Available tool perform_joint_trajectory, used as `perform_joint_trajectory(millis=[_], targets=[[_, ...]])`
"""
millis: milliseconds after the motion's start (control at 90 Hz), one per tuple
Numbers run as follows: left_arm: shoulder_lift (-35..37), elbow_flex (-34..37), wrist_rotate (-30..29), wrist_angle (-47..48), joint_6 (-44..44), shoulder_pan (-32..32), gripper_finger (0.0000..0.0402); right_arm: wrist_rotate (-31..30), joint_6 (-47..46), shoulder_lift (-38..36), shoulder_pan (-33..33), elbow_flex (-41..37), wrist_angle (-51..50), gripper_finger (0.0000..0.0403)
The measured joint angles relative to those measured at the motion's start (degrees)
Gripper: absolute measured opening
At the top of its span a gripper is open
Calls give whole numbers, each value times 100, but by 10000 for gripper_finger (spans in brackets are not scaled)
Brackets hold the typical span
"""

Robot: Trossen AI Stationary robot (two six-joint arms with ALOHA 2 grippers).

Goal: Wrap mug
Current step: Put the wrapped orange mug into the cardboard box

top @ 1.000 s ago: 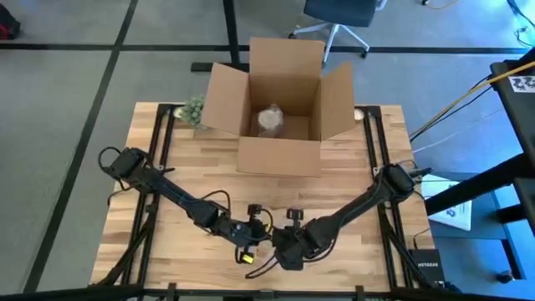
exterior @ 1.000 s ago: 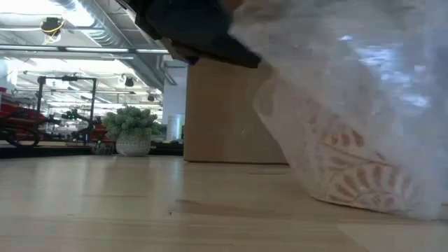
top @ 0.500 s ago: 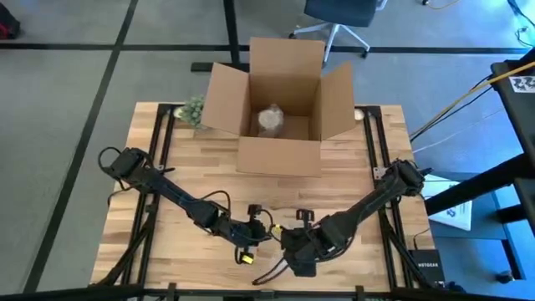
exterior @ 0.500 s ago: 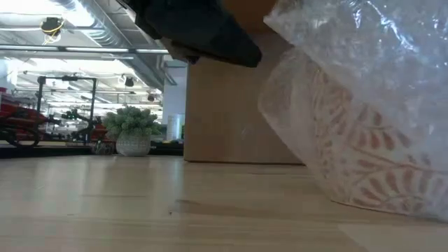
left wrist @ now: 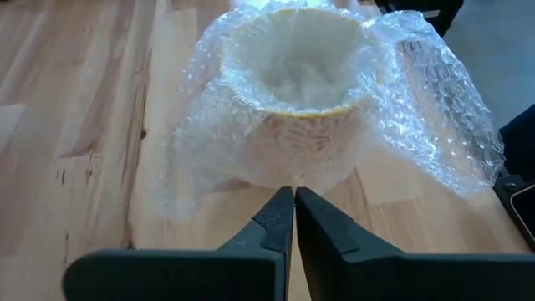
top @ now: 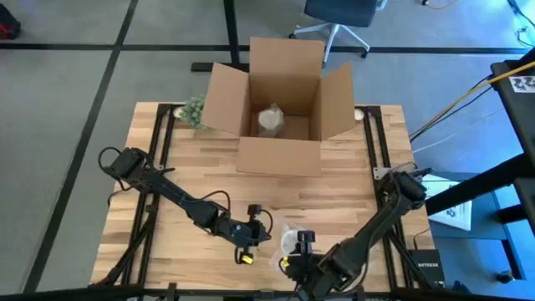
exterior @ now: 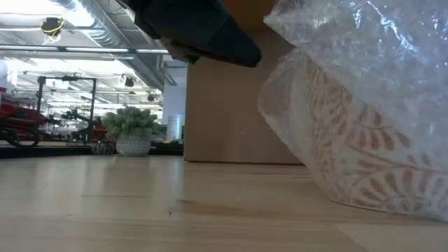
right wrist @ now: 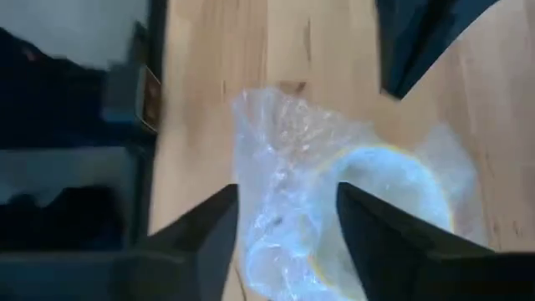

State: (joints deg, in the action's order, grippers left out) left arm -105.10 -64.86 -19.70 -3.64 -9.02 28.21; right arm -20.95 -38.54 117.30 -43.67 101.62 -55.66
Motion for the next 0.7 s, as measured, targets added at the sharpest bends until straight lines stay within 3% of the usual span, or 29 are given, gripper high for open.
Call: perform_joint_trajectory(millis=[78,189,411,533,644,700], targets=[[0,0,0,-1,-13,0,0,351,77,154,126,-2,-57,236],[0,0,0,2,-19,0,0,342,94,410,291,4,-238,245],[0,0,50,9,-57,0,0,1040,280,921,645,19,-300,211],[0,0,23,44,-37,72,0,1174,442,1009,664,26,-327,150],[102,0,1,267,-89,220,0,1243,429,936,652,12,-457,41],[246,-1,-20,444,-92,312,0,1275,408,866,612,-14,-534,24]])
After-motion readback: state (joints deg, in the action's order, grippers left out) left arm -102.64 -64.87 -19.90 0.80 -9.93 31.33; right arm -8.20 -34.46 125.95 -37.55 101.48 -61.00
